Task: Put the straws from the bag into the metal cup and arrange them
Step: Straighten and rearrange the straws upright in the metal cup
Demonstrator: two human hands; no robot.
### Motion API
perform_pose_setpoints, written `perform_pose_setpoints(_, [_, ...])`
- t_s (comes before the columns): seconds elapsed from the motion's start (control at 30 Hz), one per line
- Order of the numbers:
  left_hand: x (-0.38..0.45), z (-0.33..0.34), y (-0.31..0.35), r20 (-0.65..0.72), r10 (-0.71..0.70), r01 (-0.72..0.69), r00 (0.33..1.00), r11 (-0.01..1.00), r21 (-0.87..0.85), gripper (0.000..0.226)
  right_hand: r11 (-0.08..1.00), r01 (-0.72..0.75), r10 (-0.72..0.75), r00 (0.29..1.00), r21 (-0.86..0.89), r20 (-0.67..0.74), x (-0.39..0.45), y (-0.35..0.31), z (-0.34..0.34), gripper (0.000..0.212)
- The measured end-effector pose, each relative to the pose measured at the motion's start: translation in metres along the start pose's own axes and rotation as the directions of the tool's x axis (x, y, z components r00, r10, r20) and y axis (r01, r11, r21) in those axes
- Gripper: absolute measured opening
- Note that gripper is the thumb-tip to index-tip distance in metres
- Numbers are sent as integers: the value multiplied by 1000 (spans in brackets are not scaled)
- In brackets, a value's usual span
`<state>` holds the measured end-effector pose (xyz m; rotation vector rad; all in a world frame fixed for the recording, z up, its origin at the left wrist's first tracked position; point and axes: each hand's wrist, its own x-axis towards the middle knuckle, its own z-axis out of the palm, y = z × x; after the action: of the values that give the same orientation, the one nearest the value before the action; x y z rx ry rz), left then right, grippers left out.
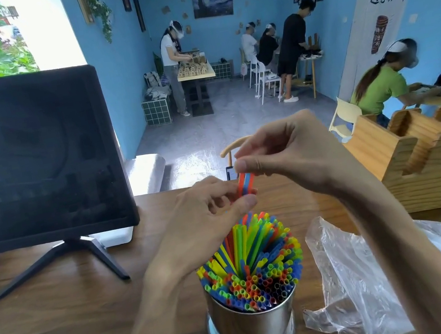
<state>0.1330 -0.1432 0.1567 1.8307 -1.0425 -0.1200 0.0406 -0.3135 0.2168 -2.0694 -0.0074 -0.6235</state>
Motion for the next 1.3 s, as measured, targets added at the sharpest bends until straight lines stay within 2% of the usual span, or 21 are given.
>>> perform_pose_setpoints(0.1, [3,-2,7,14,16,-15,1000,995,-97,31,994,106,-103,990,23,-96,0,-7,5,23])
perform_pose_setpoints(0.2, [4,-9,19,-45,97,-104,994,977,-186,36,966,169,-136,976,195,-172,-5,-3,11,20])
perform_pose_setpoints(0.27, [4,-15,26,-147,126,-161,981,952,-259,27,955,127,-102,989,268,-105,-11,7,15,28])
perform_pose_setpoints(0.33, [6,-21,31,-304,148,-250,941,910,-331,20,970,59,-73,996,235,52,-20,20,21,35])
perform_pose_setpoints(0.4, [8,-26,36,-449,123,-323,885,857,-402,22,981,1,-37,982,192,186,-28,26,27,30])
perform_pose_setpoints(0.47, [8,-27,40,-530,76,-364,845,807,-465,23,983,-14,-28,974,184,224,-34,28,30,27])
perform_pose_setpoints(0.53, [7,-25,41,-560,42,-361,828,804,-473,16,973,-15,-30,981,229,193,-39,30,27,27])
perform_pose_setpoints(0.63, [2,-23,32,-531,-38,-285,847,810,-512,16,938,-15,4,999,346,33,-44,31,15,22])
perform_pose_setpoints(0.77, [-7,-22,20,-386,-81,-166,919,808,-565,21,853,10,107,975,522,-194,-43,24,-3,20])
perform_pose_setpoints(0.87, [-11,-20,21,-300,-51,-147,953,785,-602,18,808,41,144,954,588,-264,-39,16,-5,19])
perform_pose_setpoints(0.97, [-13,-20,21,-318,-86,-168,944,706,-689,17,816,62,155,934,574,-320,-34,11,-9,16])
perform_pose_setpoints(1.0, [-13,-21,20,-337,-102,-170,936,707,-687,18,817,66,160,928,572,-336,-31,9,-12,14])
perform_pose_setpoints(1.07, [-15,-23,19,-345,-94,-135,934,801,-584,19,822,74,161,921,564,-354,-27,6,-20,13])
perform_pose_setpoints(1.13, [-18,-21,20,-278,-64,-49,958,923,-381,18,825,78,150,924,560,-350,-22,1,-24,18])
perform_pose_setpoints(1.2, [-21,-15,22,-158,-64,21,985,965,-261,19,839,95,112,933,536,-341,-18,-5,-23,21])
perform_pose_setpoints(1.3, [-23,-9,25,7,-64,65,998,994,-83,18,915,150,-23,946,375,-323,-18,-15,-14,25])
